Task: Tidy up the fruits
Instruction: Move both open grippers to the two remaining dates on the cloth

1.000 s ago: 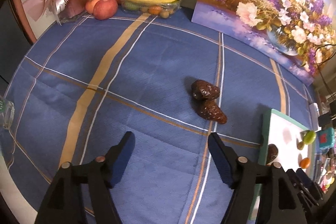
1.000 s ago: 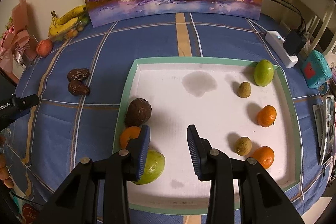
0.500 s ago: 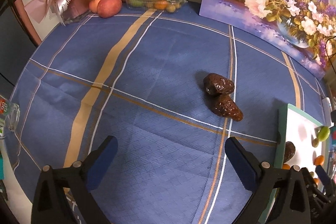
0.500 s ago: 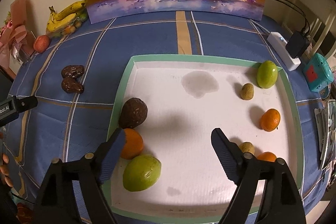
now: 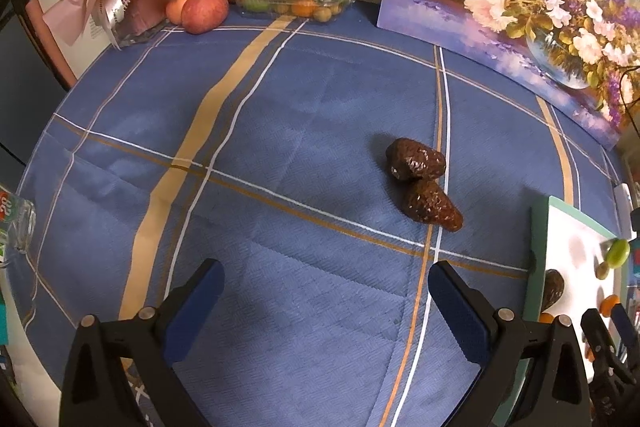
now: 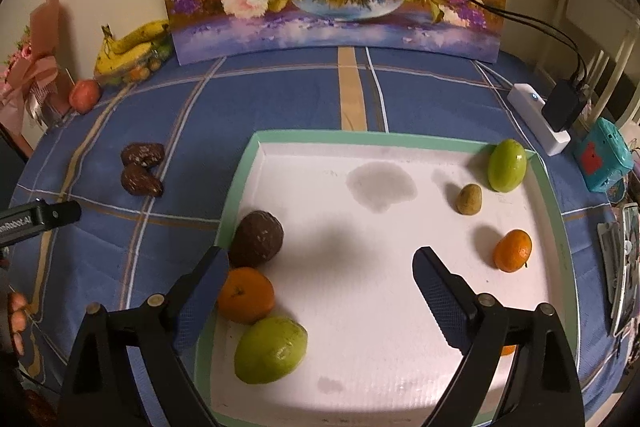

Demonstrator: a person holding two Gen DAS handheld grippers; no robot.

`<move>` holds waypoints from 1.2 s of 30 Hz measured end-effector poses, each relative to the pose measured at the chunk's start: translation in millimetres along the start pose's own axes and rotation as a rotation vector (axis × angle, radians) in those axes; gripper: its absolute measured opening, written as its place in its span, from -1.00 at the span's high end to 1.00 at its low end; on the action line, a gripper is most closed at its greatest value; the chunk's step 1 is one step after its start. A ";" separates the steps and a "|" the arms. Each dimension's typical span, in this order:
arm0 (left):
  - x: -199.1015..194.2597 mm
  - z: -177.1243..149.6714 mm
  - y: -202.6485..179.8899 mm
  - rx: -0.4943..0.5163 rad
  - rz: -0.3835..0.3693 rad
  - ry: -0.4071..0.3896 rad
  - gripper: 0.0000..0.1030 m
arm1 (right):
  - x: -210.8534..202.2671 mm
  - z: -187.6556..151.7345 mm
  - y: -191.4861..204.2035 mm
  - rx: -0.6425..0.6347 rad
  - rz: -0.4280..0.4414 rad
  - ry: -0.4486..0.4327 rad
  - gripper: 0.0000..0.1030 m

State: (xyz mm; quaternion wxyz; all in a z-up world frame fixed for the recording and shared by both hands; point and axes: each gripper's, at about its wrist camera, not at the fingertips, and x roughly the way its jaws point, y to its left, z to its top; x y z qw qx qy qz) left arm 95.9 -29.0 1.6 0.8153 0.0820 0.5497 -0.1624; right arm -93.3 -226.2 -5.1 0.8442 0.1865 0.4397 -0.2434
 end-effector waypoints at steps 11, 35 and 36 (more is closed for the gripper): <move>7.0 17.7 3.4 -0.018 -0.043 -0.065 -1.00 | -7.3 15.9 3.0 0.026 0.069 -0.064 -0.82; 29.2 68.4 74.7 -0.036 0.076 -0.047 -1.00 | 53.2 83.1 109.8 0.022 0.171 0.115 -0.82; 31.9 69.5 76.9 -0.039 0.080 -0.039 -1.00 | 57.8 83.7 115.1 0.018 0.167 0.125 -0.82</move>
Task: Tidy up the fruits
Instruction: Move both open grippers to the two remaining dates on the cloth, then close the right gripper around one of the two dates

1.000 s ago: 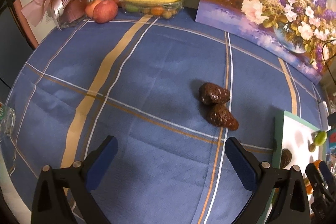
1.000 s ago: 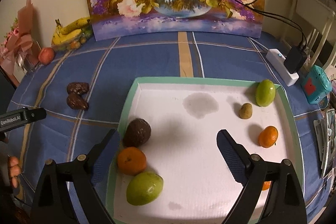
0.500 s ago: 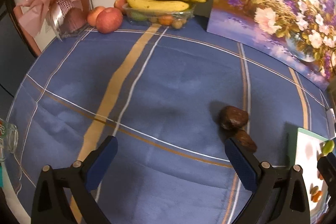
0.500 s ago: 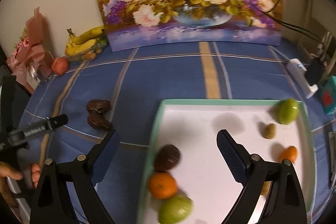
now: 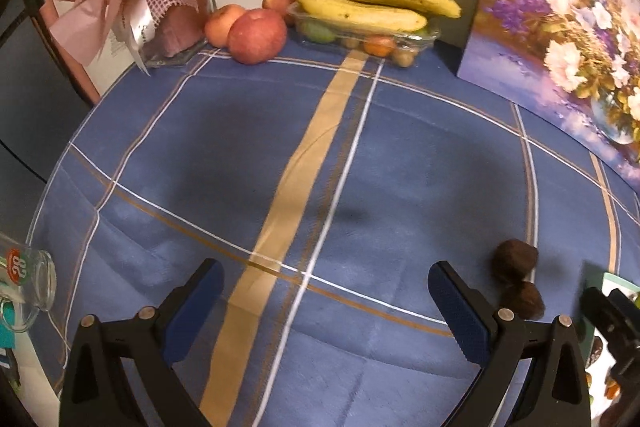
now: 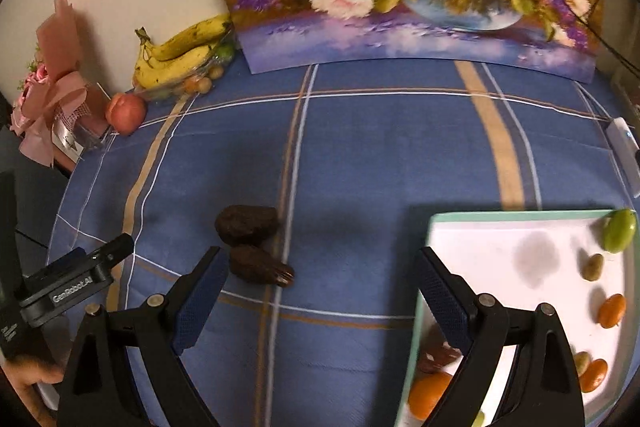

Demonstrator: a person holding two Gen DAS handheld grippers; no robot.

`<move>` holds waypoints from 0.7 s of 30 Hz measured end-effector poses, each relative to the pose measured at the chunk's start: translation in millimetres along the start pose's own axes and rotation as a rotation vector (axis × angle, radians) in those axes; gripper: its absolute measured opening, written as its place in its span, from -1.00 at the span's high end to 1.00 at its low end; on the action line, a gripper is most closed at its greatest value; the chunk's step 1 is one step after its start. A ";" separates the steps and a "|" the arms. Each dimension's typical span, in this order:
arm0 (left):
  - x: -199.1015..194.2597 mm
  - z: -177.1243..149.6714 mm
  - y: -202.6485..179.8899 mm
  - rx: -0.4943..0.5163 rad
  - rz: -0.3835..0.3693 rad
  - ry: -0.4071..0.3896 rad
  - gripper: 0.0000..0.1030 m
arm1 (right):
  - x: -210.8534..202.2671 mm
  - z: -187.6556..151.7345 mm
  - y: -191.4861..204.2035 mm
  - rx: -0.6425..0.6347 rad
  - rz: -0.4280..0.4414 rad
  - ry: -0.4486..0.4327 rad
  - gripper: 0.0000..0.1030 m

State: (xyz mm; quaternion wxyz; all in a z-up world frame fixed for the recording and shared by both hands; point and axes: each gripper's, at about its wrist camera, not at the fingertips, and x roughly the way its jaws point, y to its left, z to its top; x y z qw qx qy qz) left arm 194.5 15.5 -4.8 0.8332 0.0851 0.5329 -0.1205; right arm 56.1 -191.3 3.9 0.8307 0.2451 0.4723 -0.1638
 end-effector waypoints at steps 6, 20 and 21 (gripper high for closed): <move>13.8 0.5 2.6 0.010 0.014 0.038 -1.00 | 27.3 -0.3 15.6 0.013 -0.003 0.069 -0.82; 20.4 -0.6 13.8 -0.005 0.003 0.056 -1.00 | 68.1 -15.5 43.3 -0.034 -0.038 0.141 -0.67; 20.3 -0.4 13.1 -0.003 0.001 0.056 -1.00 | 68.2 -15.6 44.0 -0.037 -0.038 0.139 -0.57</move>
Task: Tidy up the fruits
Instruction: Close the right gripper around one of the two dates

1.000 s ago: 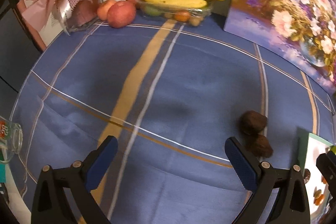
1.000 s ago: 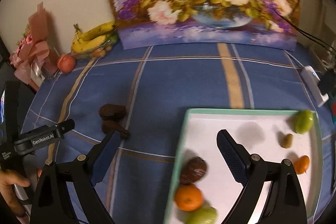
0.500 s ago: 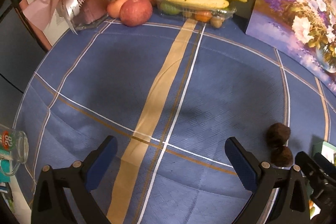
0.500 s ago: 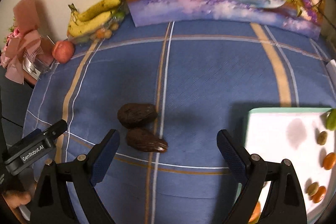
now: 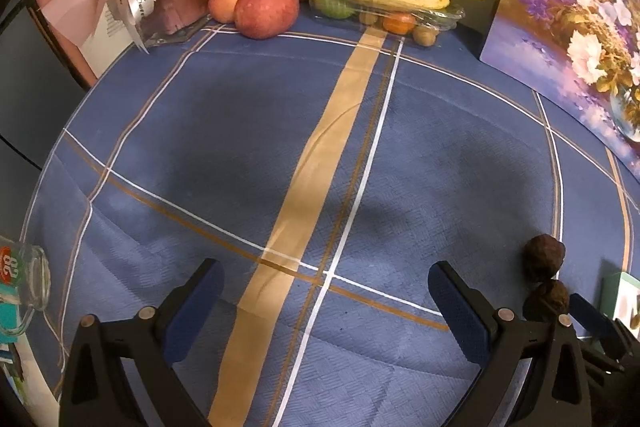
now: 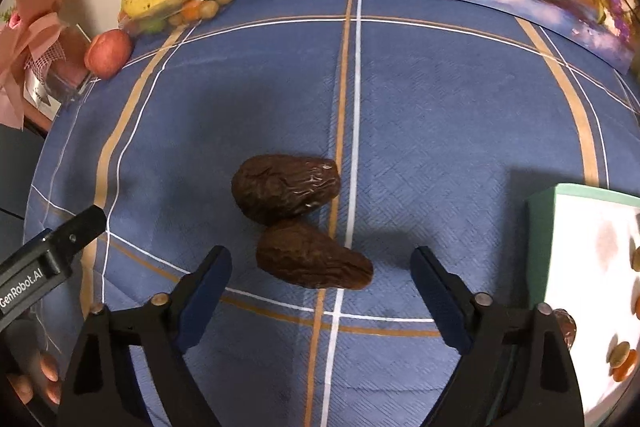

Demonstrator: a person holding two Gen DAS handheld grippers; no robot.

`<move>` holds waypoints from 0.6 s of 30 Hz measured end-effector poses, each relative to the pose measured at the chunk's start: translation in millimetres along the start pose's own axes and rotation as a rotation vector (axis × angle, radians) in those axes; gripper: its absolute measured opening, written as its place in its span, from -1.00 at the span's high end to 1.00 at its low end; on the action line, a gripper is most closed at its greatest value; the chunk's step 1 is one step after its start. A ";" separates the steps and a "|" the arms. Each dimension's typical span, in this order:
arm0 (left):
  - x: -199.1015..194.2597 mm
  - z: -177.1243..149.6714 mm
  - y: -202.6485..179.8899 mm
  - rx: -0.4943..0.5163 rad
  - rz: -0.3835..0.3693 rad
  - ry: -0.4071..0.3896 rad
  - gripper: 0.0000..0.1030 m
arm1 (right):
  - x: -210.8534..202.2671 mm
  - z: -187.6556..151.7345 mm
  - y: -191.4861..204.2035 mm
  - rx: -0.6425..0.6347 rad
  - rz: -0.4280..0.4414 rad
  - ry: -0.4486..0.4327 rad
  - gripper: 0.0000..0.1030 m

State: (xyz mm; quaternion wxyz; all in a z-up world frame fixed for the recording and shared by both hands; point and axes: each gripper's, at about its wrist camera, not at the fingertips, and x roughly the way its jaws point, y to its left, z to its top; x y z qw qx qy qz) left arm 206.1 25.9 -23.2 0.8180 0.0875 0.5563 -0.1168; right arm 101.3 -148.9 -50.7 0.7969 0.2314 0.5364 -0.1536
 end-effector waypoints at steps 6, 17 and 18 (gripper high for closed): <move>-1.5 -1.0 -4.0 0.006 -0.009 -0.004 -1.00 | -1.1 0.0 5.9 -0.028 0.007 -0.004 -0.14; 0.0 -3.6 -25.5 -0.028 -0.140 0.010 -0.95 | -30.1 -1.8 -19.3 -0.039 0.011 -0.070 -0.13; -0.5 -3.4 -30.9 -0.026 -0.165 0.008 -0.91 | -33.6 1.0 -24.8 -0.038 -0.003 -0.079 -0.13</move>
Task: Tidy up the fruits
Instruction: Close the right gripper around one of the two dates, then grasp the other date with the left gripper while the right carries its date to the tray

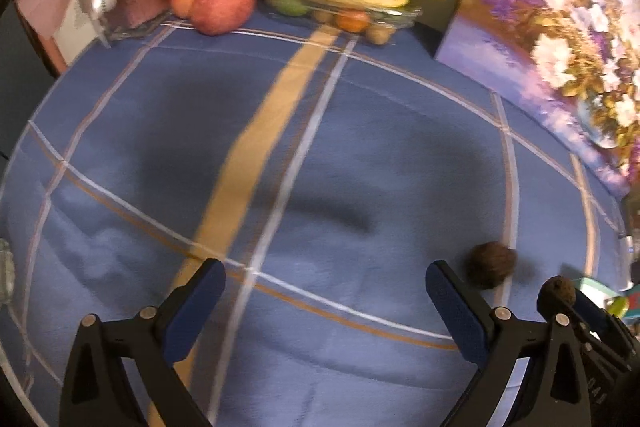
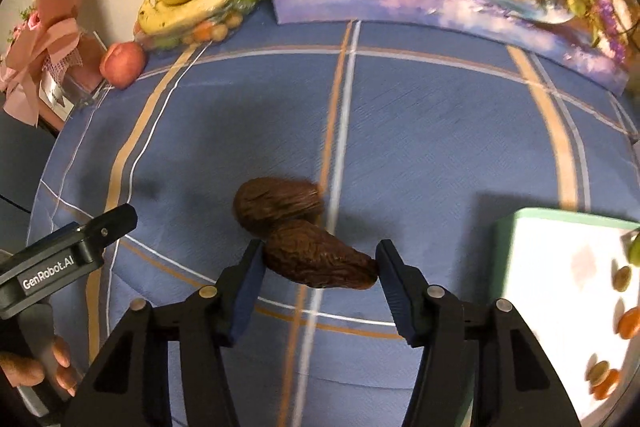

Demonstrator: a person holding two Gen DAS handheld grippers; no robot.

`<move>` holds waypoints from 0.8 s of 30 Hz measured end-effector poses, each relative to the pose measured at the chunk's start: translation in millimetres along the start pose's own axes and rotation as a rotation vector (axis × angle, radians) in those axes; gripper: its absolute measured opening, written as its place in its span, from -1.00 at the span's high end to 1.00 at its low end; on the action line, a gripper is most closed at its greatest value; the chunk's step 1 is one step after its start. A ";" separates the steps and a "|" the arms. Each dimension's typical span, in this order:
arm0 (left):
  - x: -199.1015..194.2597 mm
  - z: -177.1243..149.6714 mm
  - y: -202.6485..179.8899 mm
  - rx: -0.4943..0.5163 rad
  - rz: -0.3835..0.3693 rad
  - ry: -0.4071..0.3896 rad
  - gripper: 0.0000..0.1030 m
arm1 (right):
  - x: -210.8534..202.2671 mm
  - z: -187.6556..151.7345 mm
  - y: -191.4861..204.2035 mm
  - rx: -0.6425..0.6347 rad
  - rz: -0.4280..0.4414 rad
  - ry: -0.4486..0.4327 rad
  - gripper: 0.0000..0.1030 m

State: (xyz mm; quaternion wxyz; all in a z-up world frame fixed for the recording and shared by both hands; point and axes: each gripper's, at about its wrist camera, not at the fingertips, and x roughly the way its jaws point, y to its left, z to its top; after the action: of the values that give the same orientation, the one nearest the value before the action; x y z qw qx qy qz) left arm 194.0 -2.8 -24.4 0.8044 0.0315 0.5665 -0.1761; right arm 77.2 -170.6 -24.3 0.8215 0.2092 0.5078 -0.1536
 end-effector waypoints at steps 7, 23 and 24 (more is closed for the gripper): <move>9.0 -0.2 -36.4 0.021 -0.138 0.016 -0.74 | -26.1 9.9 -45.7 0.034 -0.057 -0.054 -0.13; 38.2 -1.2 -81.7 -0.009 -0.314 0.064 0.22 | -60.0 15.4 -115.2 0.066 -0.121 -0.111 -0.13; 37.4 -1.4 -81.8 -0.009 -0.314 0.063 0.23 | -60.0 15.2 -116.6 0.067 -0.120 -0.110 -0.13</move>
State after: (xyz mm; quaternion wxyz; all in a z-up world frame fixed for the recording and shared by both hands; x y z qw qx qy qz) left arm 177.7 -88.3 -47.3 0.7491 -0.0554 0.5901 -0.2960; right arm 8.5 -276.7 13.8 0.8300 0.1968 0.4681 -0.2309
